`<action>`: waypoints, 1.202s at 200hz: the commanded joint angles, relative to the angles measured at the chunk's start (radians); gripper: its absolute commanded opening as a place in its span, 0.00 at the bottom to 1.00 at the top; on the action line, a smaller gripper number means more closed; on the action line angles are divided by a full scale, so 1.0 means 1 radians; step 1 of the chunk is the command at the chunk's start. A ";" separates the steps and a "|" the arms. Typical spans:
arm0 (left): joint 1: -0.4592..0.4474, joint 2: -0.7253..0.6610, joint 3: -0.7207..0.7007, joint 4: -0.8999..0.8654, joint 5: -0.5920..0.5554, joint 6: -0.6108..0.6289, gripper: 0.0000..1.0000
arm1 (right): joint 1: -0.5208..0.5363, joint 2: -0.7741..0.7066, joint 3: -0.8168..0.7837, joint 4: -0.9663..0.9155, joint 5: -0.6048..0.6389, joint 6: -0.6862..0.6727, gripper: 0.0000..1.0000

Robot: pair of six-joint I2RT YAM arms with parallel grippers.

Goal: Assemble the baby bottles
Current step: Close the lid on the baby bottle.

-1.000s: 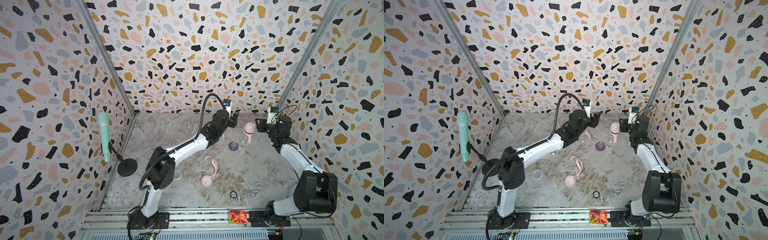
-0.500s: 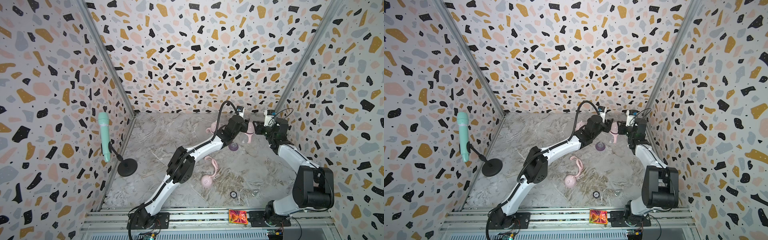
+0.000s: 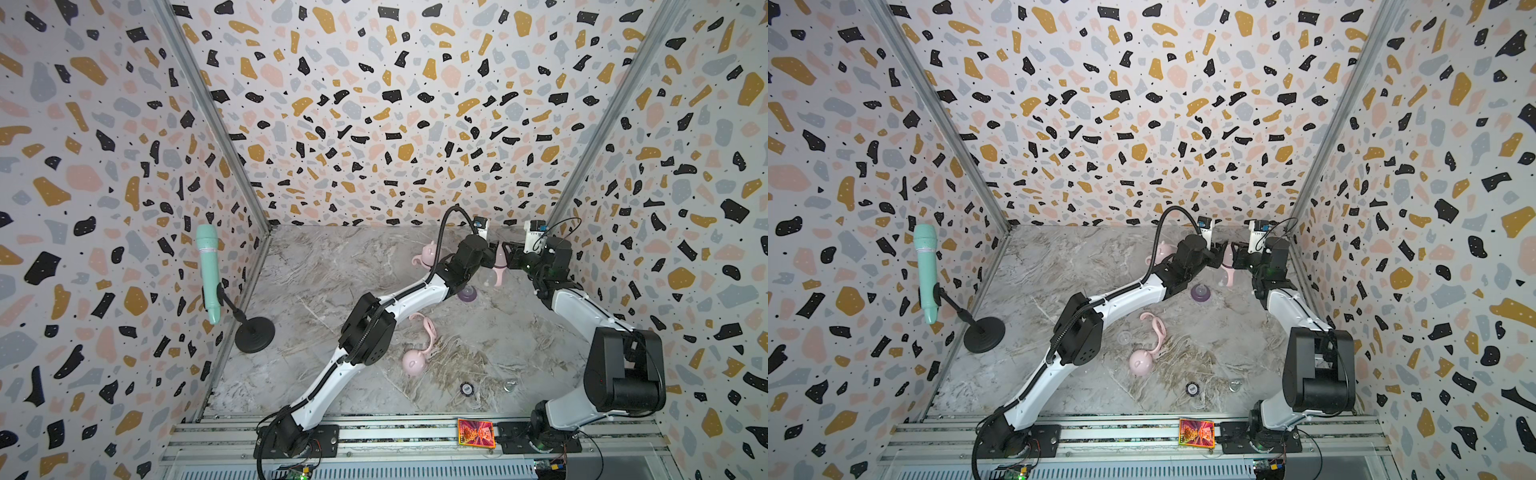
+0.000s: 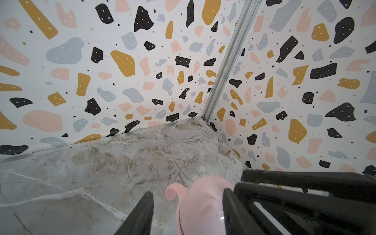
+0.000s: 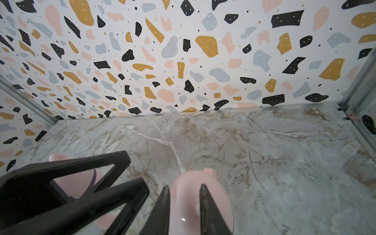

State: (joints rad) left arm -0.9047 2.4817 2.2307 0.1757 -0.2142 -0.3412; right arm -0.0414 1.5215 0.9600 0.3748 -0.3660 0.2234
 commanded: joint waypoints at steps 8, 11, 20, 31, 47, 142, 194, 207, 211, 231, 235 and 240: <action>-0.003 0.030 0.074 0.068 0.023 -0.013 0.54 | 0.005 0.020 0.017 0.024 0.019 -0.010 0.26; -0.004 0.033 0.076 0.068 0.025 -0.015 0.54 | 0.004 0.023 0.018 0.023 0.019 -0.011 0.26; -0.005 0.039 0.079 0.068 0.027 -0.017 0.54 | 0.004 0.028 0.019 0.025 0.018 -0.010 0.25; -0.003 0.044 0.084 0.068 0.024 -0.019 0.54 | 0.004 0.033 0.019 0.028 0.018 -0.010 0.25; -0.003 0.053 0.088 0.103 0.019 -0.020 0.54 | 0.005 0.043 0.019 0.032 0.016 -0.013 0.24; -0.003 0.093 0.109 0.119 0.041 -0.035 0.54 | 0.009 0.030 -0.006 0.007 0.015 -0.025 0.22; -0.004 0.106 0.111 0.123 0.058 -0.031 0.53 | 0.024 0.054 0.027 -0.090 0.053 -0.082 0.26; -0.003 0.108 0.112 0.122 0.057 -0.027 0.53 | 0.028 0.058 0.040 -0.126 0.057 -0.097 0.26; -0.003 0.107 0.111 0.123 0.057 -0.026 0.53 | 0.028 0.058 0.042 -0.132 0.056 -0.099 0.26; -0.003 0.108 0.111 0.119 0.056 -0.019 0.53 | 0.028 0.056 0.056 -0.172 0.041 -0.109 0.26; -0.003 0.108 0.111 0.118 0.058 -0.017 0.53 | 0.029 0.058 0.063 -0.183 0.038 -0.109 0.26; -0.003 0.108 0.111 0.117 0.056 -0.015 0.53 | 0.029 0.057 0.068 -0.197 0.035 -0.112 0.26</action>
State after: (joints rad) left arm -0.9039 2.5813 2.3047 0.2485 -0.1696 -0.3702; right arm -0.0257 1.5639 1.0027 0.3458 -0.3149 0.1394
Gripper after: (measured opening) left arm 0.532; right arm 0.263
